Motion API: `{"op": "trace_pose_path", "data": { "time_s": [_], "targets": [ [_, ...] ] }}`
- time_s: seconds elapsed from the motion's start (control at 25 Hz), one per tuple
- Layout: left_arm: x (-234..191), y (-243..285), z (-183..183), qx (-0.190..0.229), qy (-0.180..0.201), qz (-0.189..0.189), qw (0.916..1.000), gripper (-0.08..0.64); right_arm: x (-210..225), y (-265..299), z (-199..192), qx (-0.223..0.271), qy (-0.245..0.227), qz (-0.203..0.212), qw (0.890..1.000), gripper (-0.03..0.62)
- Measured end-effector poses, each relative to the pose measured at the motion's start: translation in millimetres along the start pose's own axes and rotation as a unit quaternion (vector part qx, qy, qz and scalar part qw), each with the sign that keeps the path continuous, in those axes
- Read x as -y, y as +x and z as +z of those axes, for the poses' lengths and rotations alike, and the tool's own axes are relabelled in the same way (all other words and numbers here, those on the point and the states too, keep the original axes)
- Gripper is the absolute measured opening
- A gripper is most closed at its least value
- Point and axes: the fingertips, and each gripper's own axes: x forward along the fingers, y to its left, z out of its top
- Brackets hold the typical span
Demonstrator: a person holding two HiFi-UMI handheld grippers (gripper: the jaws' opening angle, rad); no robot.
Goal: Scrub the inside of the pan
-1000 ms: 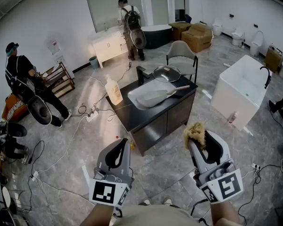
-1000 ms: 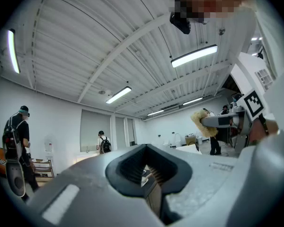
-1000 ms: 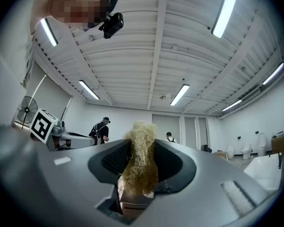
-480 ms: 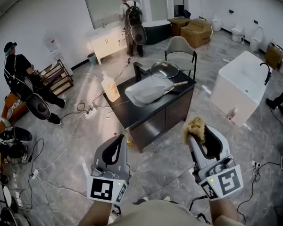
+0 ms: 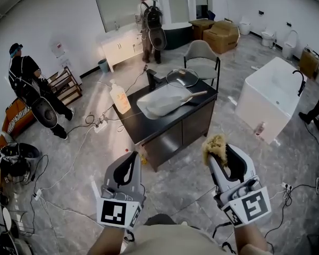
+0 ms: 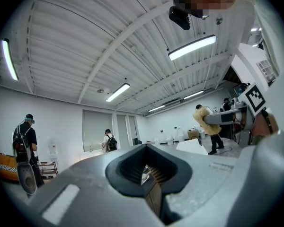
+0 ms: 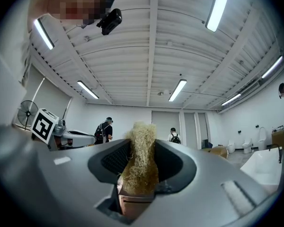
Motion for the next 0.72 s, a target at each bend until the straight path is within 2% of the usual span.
{"op": "trace_pose_path", "data": {
  "time_s": [0.28,0.44,0.72],
  "targets": [
    [18.1,7.1,-1.4,-0.001,0.009,0.001,1.0,0.0,8.2,-6.9,-8.8,-0.01,0.006,0.01,1.0,0.164],
    [17.5,12.3,-6.7,-0.002,0.006,0.003,1.0,0.0,10.2,0.3,-18.8,-0.027,0.003,0.016,1.0,0.164],
    [8.1,30.2,-22.4,0.002,0.013,0.002,0.9999,0.0,19.7,19.8,-36.5,-0.024,0.004,0.013,1.0,0.164]
  ]
}}
